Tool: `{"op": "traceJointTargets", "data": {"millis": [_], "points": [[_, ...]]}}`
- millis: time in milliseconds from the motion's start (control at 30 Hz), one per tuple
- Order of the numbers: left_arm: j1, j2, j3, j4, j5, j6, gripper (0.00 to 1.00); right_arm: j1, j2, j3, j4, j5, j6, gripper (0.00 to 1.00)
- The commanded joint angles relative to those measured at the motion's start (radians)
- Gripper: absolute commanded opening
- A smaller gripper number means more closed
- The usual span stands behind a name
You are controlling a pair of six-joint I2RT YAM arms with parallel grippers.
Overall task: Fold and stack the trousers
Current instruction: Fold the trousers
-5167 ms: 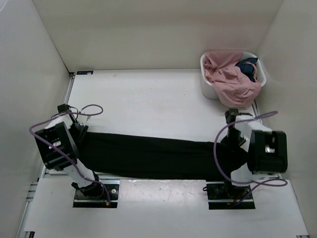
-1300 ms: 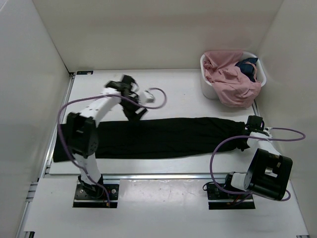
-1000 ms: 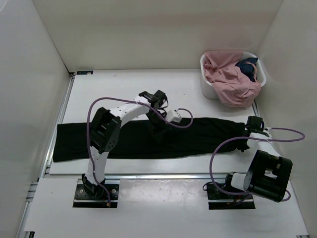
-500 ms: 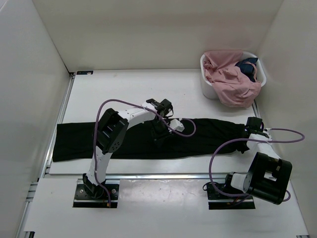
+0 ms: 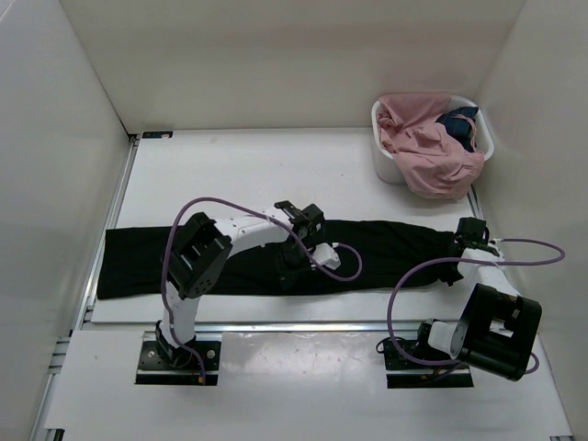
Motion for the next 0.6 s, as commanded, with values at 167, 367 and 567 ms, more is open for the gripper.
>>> {"op": "traceJointTargets", "data": {"millis": [167, 367, 567], "points": [[-0.079, -0.141, -0.109, 0.005, -0.012, -0.028, 0.43, 0.0, -0.016, -0.001, -0.064, 0.026, -0.03, 0.0], [-0.079, -0.15, -0.143, -0.029, 0.093, -0.059, 0.49, 0.0, -0.016, 0.027, -0.073, 0.035, -0.057, 0.1], [-0.079, -0.215, -0.121, -0.067, 0.055, -0.059, 0.69, 0.0, -0.088, 0.134, -0.142, 0.07, -0.174, 0.66]]}}
